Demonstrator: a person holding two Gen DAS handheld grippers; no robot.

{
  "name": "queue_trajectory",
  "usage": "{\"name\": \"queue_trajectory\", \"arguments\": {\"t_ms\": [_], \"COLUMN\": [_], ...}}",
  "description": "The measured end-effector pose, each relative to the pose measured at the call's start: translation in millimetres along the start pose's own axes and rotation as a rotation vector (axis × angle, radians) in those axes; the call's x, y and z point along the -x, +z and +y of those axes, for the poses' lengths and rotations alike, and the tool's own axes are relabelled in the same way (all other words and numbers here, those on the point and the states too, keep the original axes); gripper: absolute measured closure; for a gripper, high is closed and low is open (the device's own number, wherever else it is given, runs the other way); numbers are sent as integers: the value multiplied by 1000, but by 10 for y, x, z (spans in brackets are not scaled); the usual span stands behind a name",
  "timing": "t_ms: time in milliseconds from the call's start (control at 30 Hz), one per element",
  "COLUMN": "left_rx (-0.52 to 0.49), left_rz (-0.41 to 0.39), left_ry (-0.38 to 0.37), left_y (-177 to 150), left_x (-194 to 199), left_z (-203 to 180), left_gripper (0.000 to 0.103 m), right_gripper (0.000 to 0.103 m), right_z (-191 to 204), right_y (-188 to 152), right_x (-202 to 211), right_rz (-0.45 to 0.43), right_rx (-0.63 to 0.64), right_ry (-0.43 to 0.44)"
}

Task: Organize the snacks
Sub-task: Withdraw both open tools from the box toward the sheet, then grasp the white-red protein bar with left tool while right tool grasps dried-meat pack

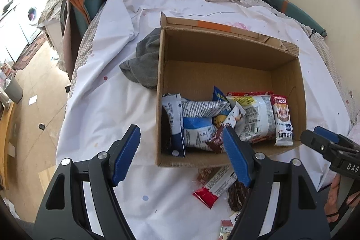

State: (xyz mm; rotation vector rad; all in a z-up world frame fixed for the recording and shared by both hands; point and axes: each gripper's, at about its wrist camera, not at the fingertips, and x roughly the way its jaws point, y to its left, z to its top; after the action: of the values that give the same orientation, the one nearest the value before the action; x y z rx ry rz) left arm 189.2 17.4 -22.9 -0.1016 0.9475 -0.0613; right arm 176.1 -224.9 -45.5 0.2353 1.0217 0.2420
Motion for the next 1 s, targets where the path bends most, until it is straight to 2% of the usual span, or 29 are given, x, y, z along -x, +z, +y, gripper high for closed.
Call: {"name": "queue_trajectory", "arguments": {"t_ms": [367, 567, 733, 833, 900, 1000], "left_rx": [29, 59, 109, 126, 116, 6], "left_rz": [46, 94, 154, 247, 292, 316], "left_ry": [7, 2, -21, -59, -77, -78], "left_y": [-208, -340, -424, -528, -607, -679], "left_x": [33, -10, -120, -304, -416, -585], "left_z": [31, 66, 112, 67, -10, -283], "left_gripper": [31, 31, 31, 31, 31, 32], "right_gripper": [12, 12, 12, 12, 12, 12], "right_z": [-15, -107, -247, -324, -362, -402], "right_y": [-319, -458, -507, -520, -522, -521], "right_x": [33, -70, -175, -240, -251, -253], "right_rz": [46, 111, 151, 179, 184, 184], "right_rx": [-44, -107, -183, -219, -239, -257], "right_ry": [11, 17, 27, 25, 28, 24]}}
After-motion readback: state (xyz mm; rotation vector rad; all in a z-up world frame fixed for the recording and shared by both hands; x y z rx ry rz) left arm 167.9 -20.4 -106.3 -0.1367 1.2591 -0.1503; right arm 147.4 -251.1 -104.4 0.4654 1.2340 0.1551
